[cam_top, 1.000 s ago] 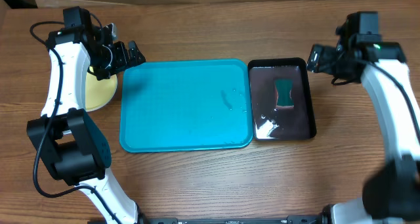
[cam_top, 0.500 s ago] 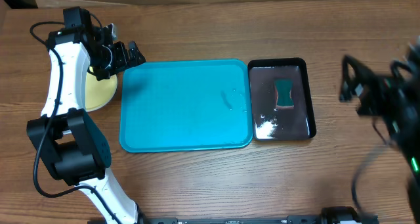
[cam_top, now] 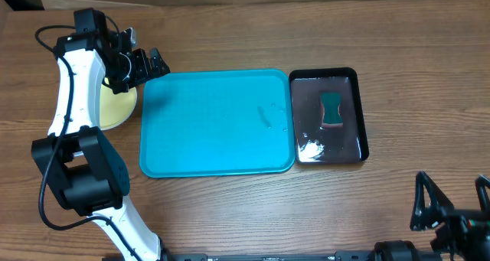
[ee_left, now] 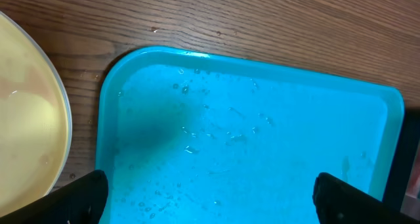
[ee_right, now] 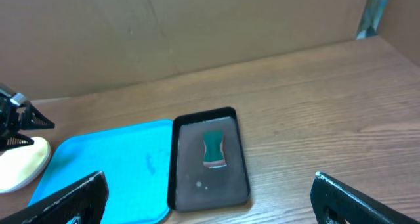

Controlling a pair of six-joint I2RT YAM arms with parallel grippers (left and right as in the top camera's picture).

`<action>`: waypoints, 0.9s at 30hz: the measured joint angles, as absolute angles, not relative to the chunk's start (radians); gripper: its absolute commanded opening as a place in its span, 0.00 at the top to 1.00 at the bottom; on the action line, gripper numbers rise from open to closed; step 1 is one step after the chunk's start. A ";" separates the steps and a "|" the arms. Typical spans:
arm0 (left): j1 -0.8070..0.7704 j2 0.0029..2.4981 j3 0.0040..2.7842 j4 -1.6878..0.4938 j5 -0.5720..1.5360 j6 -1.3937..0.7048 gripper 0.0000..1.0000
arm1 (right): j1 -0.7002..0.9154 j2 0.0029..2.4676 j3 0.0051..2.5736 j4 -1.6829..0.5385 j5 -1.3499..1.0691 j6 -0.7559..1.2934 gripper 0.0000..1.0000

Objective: Clean dirty plates on tray and stack at the side

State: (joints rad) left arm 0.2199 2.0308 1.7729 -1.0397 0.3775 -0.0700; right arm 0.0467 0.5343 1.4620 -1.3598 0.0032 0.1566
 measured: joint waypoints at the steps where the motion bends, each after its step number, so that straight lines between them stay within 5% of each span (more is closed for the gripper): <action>1: 0.220 2.031 1.773 -1.039 0.377 -0.070 0.00 | 0.047 0.532 1.444 -1.332 0.001 0.157 0.00; 27: 0.220 2.031 1.773 -1.039 0.374 -0.070 0.00 | 0.046 0.015 0.216 0.191 -0.177 0.162 0.00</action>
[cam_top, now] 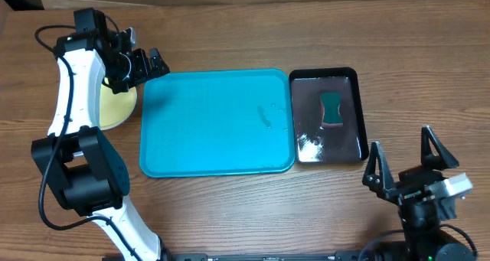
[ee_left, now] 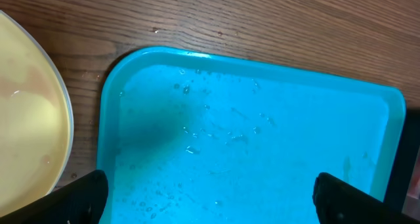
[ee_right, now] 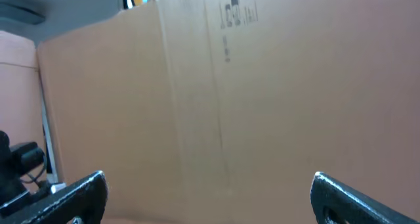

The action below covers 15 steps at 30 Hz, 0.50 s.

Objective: Clean dirty plates on tray and stack at the side

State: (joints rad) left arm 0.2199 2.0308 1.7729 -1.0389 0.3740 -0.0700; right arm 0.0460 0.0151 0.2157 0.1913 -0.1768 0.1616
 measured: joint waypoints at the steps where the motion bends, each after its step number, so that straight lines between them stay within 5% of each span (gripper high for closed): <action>1: 0.220 2.031 1.773 -1.039 0.374 -0.070 0.00 | 0.046 0.015 0.180 0.233 -0.176 0.162 0.00; 15: 0.220 2.031 1.773 -1.039 0.374 -0.070 0.00 | 0.046 0.014 0.019 0.194 -0.133 0.164 0.00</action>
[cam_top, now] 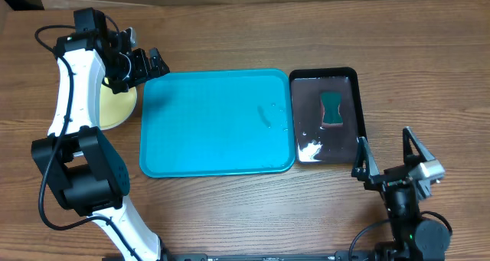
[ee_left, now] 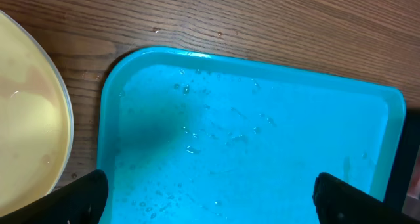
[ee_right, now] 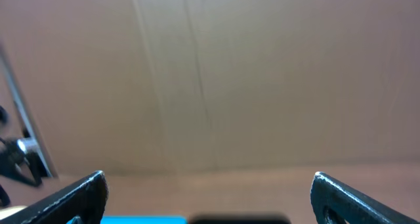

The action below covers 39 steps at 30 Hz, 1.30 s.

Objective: Clean dirty plates on tray and stack at the side

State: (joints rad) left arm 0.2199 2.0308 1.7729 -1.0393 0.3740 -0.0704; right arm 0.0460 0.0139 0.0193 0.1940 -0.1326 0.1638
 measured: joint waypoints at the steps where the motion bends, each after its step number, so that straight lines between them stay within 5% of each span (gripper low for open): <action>1: 0.220 2.031 1.773 -1.039 0.374 -0.070 0.00 | 0.046 0.014 0.019 0.162 -0.127 0.164 0.00; 8: 0.220 2.031 1.773 -1.039 0.374 -0.070 0.00 | 0.046 0.012 0.019 -0.086 -0.064 0.164 0.00; 39: 0.220 2.031 1.773 -1.039 0.363 -0.070 0.00 | 0.046 0.012 0.019 -0.090 -0.025 0.156 0.00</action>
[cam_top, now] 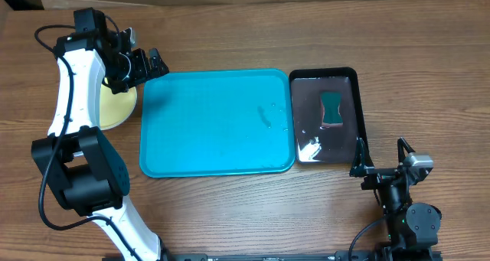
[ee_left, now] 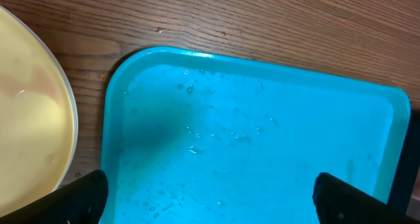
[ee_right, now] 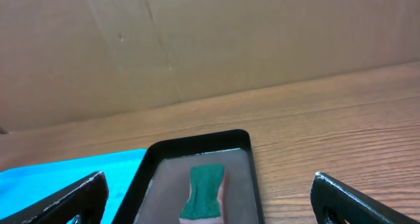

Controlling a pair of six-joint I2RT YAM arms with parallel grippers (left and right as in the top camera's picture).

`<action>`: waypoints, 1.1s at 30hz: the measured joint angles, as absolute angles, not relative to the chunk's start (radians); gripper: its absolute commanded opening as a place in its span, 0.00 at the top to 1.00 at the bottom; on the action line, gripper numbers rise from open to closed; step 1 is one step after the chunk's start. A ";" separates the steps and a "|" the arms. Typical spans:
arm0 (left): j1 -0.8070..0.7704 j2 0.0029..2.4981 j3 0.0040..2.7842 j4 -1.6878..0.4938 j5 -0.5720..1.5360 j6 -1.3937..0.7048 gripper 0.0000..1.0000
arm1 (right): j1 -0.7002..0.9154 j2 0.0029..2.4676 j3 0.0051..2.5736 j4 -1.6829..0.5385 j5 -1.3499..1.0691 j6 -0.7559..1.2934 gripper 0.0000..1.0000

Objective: Clean dirty plates on tray and stack at the side

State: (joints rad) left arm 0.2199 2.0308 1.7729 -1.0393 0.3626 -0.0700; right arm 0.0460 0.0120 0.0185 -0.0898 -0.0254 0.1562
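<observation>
The blue tray (cam_top: 217, 123) lies mid-table with only water drops on it, its wet floor (ee_left: 249, 152) filling the left wrist view. A pale yellow plate (cam_top: 115, 108) rests on the wood left of the tray, its rim (ee_left: 33, 119) showing beside the tray. My left gripper (cam_top: 145, 66) hangs open over the tray's far left corner, holding nothing. My right gripper (cam_top: 383, 169) stands open near the front edge, just in front of the black basin (cam_top: 328, 115), with nothing between its fingers. A green sponge (ee_right: 205, 192) lies in the basin.
The black basin (ee_right: 197, 178) holds water and some white foam (cam_top: 310, 148). A cardboard wall (ee_right: 210, 40) stands behind the table. Bare wood surrounds the tray and basin.
My right gripper has shifted slightly toward the front and tipped down; its camera now shows the basin and sponge instead of the cardboard wall. The left arm barely moved.
My right gripper was at the front right corner, facing the basin and tray. It then stood nearer the basin with its camera on the cardboard wall, and now it sits low in front of the basin. The left gripper stayed open over the tray corner throughout.
</observation>
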 measured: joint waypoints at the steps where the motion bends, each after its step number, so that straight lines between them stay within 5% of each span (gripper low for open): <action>1: 0.220 2.031 1.773 -1.039 0.363 -0.070 0.00 | 0.046 0.012 0.019 -0.090 -0.025 0.156 0.00; 24: 0.219 2.031 1.773 -1.039 0.344 -0.070 0.00 | 0.046 0.012 0.019 -0.090 -0.025 0.157 0.00; 33: 0.100 1.921 1.769 -1.040 0.299 -0.070 0.00 | 0.046 0.012 0.019 -0.090 -0.025 0.156 0.00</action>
State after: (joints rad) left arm 0.0998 1.9213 1.7695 -1.0397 0.2985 -0.0700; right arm 0.0460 0.0120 0.0185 -0.0902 -0.0254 0.1558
